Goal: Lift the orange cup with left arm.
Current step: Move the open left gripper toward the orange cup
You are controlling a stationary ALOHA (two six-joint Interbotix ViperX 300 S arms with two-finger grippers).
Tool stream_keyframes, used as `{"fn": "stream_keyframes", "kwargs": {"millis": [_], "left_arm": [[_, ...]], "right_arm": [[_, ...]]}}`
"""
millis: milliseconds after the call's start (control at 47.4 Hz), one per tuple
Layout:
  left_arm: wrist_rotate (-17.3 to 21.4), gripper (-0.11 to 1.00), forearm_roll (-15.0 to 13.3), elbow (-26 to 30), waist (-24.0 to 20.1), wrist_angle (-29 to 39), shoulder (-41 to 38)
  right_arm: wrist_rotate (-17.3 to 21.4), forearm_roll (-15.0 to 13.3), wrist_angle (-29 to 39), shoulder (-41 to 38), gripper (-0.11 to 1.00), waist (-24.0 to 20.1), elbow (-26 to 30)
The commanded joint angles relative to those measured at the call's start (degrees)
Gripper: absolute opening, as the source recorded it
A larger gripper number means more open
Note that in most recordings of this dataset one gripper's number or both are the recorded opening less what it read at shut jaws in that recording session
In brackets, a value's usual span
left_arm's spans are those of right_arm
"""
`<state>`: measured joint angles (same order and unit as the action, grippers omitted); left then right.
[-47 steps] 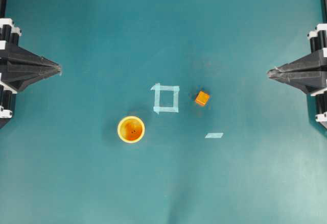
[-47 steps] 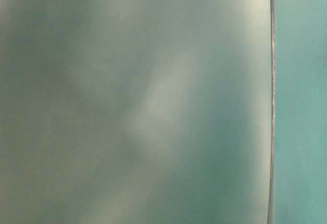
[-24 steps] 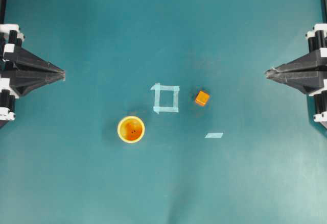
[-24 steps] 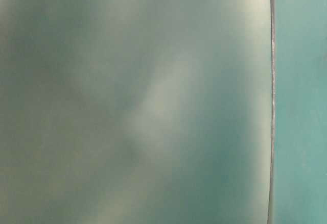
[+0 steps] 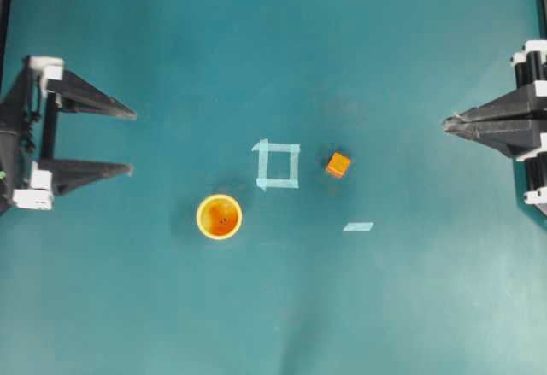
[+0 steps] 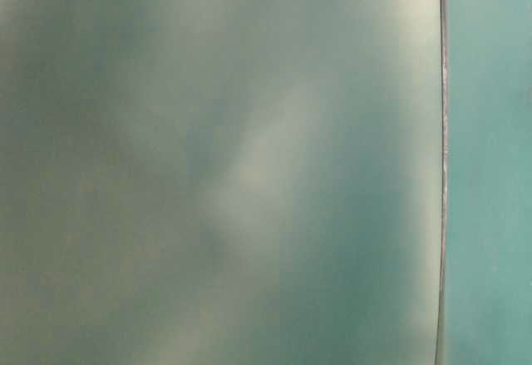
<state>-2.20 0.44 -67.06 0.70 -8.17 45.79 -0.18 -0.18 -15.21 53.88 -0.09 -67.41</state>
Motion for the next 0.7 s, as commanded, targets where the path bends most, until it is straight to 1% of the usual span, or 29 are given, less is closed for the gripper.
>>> {"fn": "stream_keyframes", "kwargs": {"millis": [0, 148, 337, 527, 675], "left_arm": [[0.4, 0.82, 0.2, 1.1, 0.3, -0.6, -2.4], [0.8, 0.86, 0.3, 1.8, 0.6, -0.6, -7.1], [0.7, 0.86, 0.3, 3.5, 2.9, -0.1, -13.8], [-0.5, 0.86, 0.3, 5.8, 4.9, 0.0, -21.0], [-0.8, 0.86, 0.2, 7.3, 6.2, -0.3, -24.7]], "right_arm": [[-0.1, 0.1, 0.0, -0.1, 0.0, -0.1, 1.8], [-0.1, 0.0, 0.4, -0.2, 0.0, 0.0, 1.8], [-0.1, 0.0, 0.7, -0.1, 0.0, 0.0, 1.9], [0.2, 0.0, 0.7, -0.1, 0.0, 0.0, 2.0], [0.4, 0.0, 0.8, -0.1, 0.0, 0.0, 2.0]]}}
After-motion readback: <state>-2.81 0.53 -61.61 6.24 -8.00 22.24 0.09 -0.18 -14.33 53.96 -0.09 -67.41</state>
